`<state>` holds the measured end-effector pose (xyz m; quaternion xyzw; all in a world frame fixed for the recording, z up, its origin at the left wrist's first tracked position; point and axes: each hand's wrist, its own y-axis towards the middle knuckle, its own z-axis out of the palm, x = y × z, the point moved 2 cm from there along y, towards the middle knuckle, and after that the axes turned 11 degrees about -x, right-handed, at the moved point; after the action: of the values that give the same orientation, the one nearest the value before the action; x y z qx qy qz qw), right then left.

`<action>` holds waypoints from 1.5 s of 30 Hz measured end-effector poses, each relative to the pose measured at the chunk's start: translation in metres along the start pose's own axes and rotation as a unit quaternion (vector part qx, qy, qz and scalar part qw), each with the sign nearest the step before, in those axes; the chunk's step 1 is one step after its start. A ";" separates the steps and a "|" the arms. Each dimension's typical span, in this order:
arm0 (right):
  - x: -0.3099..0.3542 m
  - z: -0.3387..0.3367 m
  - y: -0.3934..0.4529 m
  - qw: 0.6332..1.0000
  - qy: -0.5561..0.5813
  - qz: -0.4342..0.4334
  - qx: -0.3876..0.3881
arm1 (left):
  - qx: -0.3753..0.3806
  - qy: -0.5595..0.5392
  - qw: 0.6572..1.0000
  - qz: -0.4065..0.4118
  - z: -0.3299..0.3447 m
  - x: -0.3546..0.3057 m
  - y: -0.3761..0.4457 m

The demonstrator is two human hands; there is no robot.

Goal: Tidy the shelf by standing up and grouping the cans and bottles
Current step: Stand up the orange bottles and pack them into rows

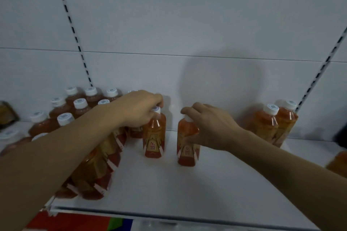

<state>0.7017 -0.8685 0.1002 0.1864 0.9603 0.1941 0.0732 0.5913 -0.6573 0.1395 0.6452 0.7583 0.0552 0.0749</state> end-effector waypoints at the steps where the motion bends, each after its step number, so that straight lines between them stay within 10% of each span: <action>1: 0.008 0.005 0.009 1.000 0.004 -0.003 -0.010 | -0.001 0.003 1.000 -0.005 0.000 0.007 -0.002; 45: 0.046 0.075 0.101 0.998 0.021 0.038 -0.043 | 0.073 0.166 0.978 0.105 0.005 0.065 -0.006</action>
<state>0.7087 -0.7391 0.0692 0.2154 0.9447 0.2412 0.0539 0.5760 -0.5940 0.1304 0.7068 0.6902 0.1137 -0.1053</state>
